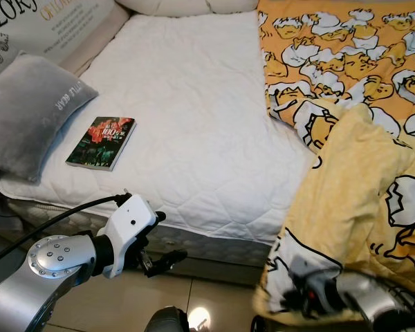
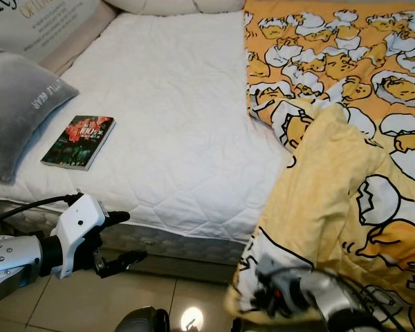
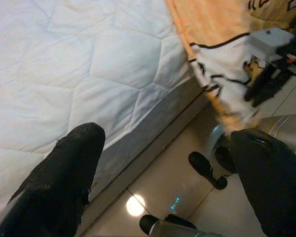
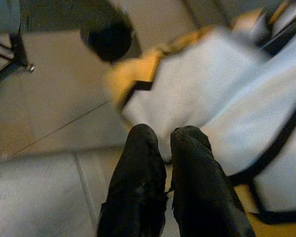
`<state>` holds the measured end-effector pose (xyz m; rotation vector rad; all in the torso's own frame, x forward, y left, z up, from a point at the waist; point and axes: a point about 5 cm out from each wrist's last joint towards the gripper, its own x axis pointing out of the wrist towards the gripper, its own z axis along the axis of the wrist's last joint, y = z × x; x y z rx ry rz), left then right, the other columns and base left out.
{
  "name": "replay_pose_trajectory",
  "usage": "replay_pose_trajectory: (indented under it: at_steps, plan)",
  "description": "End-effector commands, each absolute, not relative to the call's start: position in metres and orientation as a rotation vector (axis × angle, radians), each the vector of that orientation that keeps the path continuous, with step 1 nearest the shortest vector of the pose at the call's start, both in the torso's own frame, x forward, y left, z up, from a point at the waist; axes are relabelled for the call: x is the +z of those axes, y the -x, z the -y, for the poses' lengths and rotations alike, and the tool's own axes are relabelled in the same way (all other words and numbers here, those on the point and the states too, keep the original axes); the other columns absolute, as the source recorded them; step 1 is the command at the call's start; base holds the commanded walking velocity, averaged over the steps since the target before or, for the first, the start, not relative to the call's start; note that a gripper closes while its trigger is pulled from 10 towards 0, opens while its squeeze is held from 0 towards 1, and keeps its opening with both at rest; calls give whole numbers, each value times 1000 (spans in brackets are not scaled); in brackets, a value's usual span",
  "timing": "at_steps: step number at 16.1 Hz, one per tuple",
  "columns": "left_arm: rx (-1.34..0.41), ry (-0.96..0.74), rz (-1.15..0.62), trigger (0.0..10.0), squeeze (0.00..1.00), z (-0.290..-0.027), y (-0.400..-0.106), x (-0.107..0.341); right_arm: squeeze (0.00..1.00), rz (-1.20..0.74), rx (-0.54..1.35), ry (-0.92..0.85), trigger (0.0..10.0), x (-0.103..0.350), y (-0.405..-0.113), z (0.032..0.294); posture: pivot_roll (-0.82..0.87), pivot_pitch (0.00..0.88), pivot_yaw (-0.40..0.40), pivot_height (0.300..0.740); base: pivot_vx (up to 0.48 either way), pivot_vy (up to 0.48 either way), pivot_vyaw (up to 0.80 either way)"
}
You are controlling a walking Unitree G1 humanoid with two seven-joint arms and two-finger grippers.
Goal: Clean up the room
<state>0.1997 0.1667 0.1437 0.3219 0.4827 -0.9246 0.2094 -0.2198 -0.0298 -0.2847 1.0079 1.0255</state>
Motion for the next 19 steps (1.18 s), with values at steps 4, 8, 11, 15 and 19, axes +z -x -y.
replay_pose_trajectory:
  at_steps: [4, 8, 11, 15, 19]
  plan:
    - [-939, -336, -486, 10000, 0, -167, -198, 146, 1000, -812, 1040, 281, 10000, 4, -246, 210, 172, 69, 73, 740, 0, 0, 0]
    - [-937, -336, -482, 10000, 0, -166, -200, 146, 1000, -543, 657, 242, 10000, 33, -299, 199, 175, 77, 75, 740, 0, 0, 0]
    - [-934, -337, -480, 10000, 0, -166, -202, 146, 1000, -462, 268, 299, 10000, 45, -325, 206, 178, 77, 82, 740, 0, 0, 0]
    - [-938, -341, -475, 10000, 0, -164, -206, 147, 1000, -430, -58, 334, 10000, 45, -334, 202, 194, 86, 90, 740, 0, 0, 0]
    - [-942, -340, -481, 10000, 0, -165, -205, 148, 0, -479, -112, 482, 10000, 34, -330, 191, 206, 97, 94, 740, 0, 0, 0]
